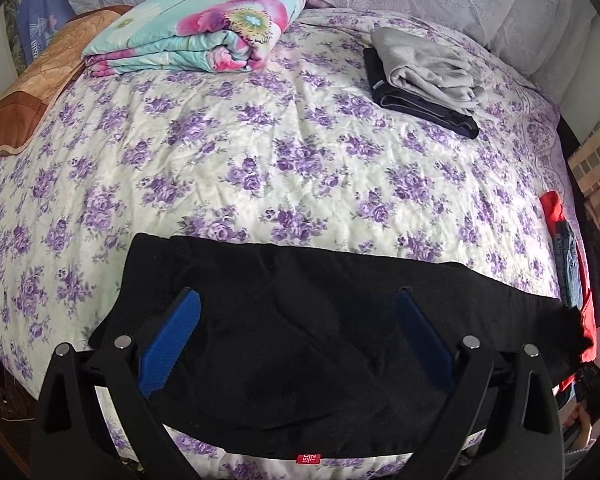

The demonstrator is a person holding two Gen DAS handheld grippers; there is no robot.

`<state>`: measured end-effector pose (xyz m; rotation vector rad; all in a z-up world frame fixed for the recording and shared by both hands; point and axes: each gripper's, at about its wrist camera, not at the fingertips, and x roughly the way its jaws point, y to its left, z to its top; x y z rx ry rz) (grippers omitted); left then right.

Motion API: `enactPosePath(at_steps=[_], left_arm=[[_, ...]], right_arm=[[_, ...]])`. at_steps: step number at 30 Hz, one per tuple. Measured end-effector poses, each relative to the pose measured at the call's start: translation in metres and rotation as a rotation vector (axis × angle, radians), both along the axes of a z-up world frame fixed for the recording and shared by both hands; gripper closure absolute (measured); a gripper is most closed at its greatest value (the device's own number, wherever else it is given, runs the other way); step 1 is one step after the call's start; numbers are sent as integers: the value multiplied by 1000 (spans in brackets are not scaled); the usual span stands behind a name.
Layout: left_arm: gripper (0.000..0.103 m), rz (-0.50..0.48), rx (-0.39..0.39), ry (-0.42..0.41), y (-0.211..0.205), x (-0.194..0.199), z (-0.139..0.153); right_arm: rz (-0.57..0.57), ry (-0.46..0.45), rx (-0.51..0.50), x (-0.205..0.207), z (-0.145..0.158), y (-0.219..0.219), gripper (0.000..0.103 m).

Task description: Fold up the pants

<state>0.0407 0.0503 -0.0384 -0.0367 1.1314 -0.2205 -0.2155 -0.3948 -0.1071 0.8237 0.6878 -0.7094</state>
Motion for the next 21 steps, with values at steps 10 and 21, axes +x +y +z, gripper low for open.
enactPosePath(at_steps=[10,21], left_arm=[[7,30,19,-5,16,-1,-1],[7,129,33,26,47,-14,-11]], right_arm=[[426,429,-721,26,24,97,57],[744,494,-961,53,-2,166,55]])
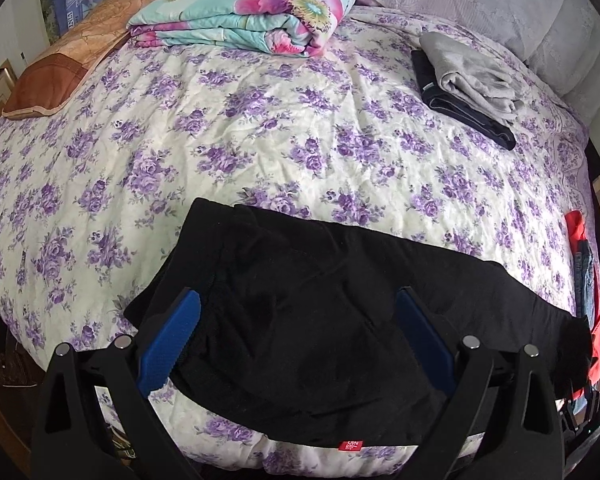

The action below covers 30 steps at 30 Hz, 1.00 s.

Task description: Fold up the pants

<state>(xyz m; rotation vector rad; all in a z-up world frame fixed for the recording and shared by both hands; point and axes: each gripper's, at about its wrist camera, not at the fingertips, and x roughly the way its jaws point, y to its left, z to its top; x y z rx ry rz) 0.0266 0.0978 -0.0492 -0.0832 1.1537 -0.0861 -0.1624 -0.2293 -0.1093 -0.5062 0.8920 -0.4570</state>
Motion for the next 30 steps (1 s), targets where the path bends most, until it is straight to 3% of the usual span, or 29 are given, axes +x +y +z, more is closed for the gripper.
enactPosePath(at_steps=[2,4,5,7,9,13,17,20,21,25,26,27,30], left_arm=[[7,-1,10,-7,1,-3,2],[7,8,13,-8,4,-3,4],[7,16,10,-9,6,-3,4],[7,27,0,-6,9,-3,4],[7,22,2,-5,6,-1,3],[7,-14,3,-5,-8,0,1],[7,-44,19,-18,-18,-4,3],[7,-42,24,-15,-17,-5,3],[7,-38,22,-14,-17,-5,4],[7,-25,16,-23,-13,-6,6],[7,-21,12,-23,-12,-6,5],[7,-17,6,-19,-11,-6,4],[7,-12,-11,-8,-10,-8,0]], right_arm=[[-138,-5,34,-5,1,-29,55],[-318,-72,129,-21,14,-74,57],[-375,-115,122,-31,23,-87,57],[-369,-164,80,-41,38,-89,56],[-238,-190,101,-41,46,-69,56],[-24,-68,120,-11,14,-16,57],[-74,14,101,4,-28,-18,57],[-91,-9,157,4,-35,-31,61],[-83,-9,178,5,-33,-34,70],[-148,-65,427,0,-17,-66,81],[-179,-84,460,-2,-11,-77,89],[-197,-100,462,-4,-6,-84,96],[-318,-207,448,-14,29,-122,100]])
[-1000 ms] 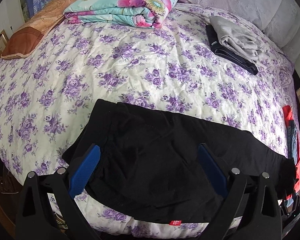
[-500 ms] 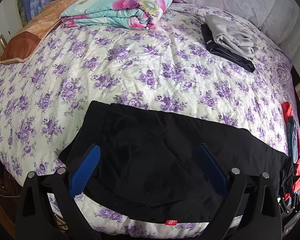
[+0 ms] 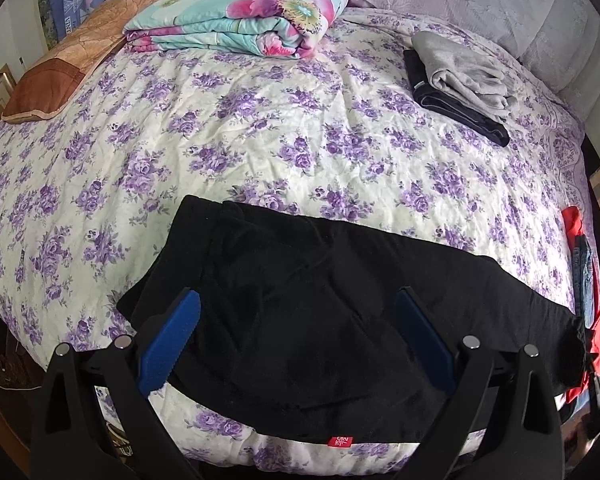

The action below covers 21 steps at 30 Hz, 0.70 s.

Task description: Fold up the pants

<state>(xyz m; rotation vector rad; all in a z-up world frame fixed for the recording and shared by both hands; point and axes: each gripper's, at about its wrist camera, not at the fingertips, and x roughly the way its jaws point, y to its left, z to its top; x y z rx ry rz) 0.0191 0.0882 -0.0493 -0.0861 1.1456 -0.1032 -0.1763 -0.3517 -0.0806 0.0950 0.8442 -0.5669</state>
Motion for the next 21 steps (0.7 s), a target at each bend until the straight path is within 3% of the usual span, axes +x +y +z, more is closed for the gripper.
enactPosePath(at_steps=[3,5,7,8,9,14,16,19,20,21], left_arm=[[7,-13,-7,6,-1,-3,-5],[7,-17,-11,22,0,-5,-11],[7,-7,-19,36,4,-8,-16],[7,-1,-21,43,5,-10,-19],[7,10,-19,48,7,-12,-21],[7,90,-24,48,9,-21,-21],[7,117,-13,40,2,-20,-16],[7,123,-10,35,-19,-20,-7],[7,110,3,31,-28,-20,-4],[7,96,29,25,-39,-19,-2]], right_arm=[[-291,-79,48,-26,28,-70,97],[-314,-87,58,-38,41,-82,95],[-240,-113,64,-44,52,-66,78],[-167,-109,51,-41,54,-49,60],[-85,-91,19,-36,53,-29,57],[357,110,-142,13,-4,72,58],[405,180,-178,23,-31,81,58],[354,224,-201,26,-50,66,61],[347,225,-184,23,-52,56,68],[361,230,-176,21,-54,53,81]])
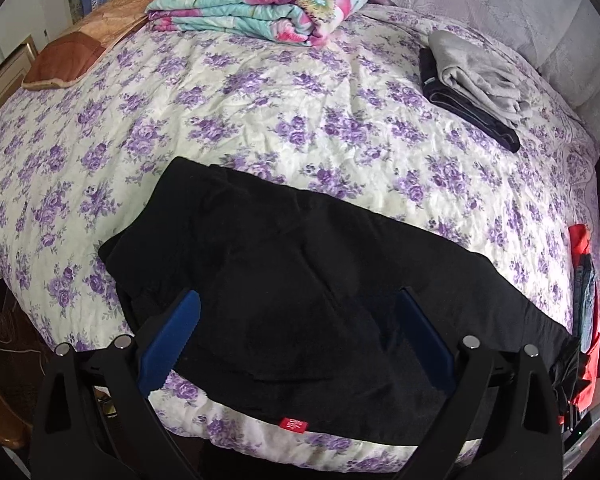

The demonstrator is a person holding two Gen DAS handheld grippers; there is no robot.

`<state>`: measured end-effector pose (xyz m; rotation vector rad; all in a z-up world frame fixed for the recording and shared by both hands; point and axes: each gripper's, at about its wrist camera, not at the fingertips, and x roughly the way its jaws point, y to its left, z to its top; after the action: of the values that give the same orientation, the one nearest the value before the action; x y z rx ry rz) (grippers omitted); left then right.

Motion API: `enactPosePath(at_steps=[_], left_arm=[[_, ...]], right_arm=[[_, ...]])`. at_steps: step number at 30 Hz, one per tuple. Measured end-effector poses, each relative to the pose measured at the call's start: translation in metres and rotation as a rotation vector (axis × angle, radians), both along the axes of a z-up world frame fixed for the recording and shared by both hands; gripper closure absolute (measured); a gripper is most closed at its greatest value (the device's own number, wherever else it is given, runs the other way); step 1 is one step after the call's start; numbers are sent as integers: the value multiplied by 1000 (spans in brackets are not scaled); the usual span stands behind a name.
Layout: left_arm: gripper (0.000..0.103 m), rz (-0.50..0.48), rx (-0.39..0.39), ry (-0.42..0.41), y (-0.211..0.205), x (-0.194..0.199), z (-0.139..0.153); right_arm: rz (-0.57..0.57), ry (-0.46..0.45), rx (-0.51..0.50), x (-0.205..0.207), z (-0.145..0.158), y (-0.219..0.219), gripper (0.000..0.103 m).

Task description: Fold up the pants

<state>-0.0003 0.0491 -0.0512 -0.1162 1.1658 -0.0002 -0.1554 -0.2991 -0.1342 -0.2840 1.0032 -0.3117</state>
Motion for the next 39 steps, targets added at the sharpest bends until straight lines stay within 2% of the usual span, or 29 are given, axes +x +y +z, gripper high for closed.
enactPosePath(at_steps=[1,2,4,6,9,11,12,14,16,19,21,25,28,31,32,34,35,36,38,39], left_arm=[[7,-12,24,-2,-11,0,2],[7,-18,37,-2,-20,1,2],[7,-28,47,3,-35,0,4],[7,-41,65,5,-48,-2,4],[7,-54,86,11,-62,-7,1],[7,-58,79,19,-65,-8,-4],[7,-58,78,29,-64,-8,-8],[7,-59,65,47,-62,-6,-16],[7,-65,51,50,-58,-2,-19],[7,-94,47,39,-51,6,-21],[7,-111,51,28,-43,12,-18],[7,-120,65,-10,-21,23,-9],[7,-111,88,-59,-2,24,-2],[7,-90,86,-45,19,25,-10],[7,-79,77,-30,27,25,-15],[7,-44,55,-4,44,20,-28],[7,-29,50,3,52,17,-33],[7,-20,52,13,59,14,-41],[7,-28,76,37,69,11,-62],[7,-33,115,45,72,9,-74]], right_arm=[[18,-2,5,-2,2,1,92],[34,-17,46,-3,9,-3,99],[8,-79,162,-8,32,-17,99],[-60,-173,281,-11,60,-50,99],[-266,-235,434,-22,72,-127,98],[-390,-231,530,-32,70,-171,90],[-422,-255,576,-39,74,-185,73],[-484,-357,620,-58,89,-198,51],[-484,-404,634,-69,98,-194,50],[-469,-359,675,-70,85,-173,50],[-509,-335,704,-71,67,-158,50],[-629,-382,747,-78,46,-148,49],[-652,-409,727,-80,48,-143,42],[-666,-385,753,-71,47,-144,39],[-682,-388,719,-70,51,-143,39],[-725,-475,614,-76,71,-139,39],[-732,-511,592,-77,81,-140,35],[-730,-535,574,-75,91,-140,28],[-709,-519,538,-63,102,-141,24],[-696,-503,520,-57,105,-141,24]])
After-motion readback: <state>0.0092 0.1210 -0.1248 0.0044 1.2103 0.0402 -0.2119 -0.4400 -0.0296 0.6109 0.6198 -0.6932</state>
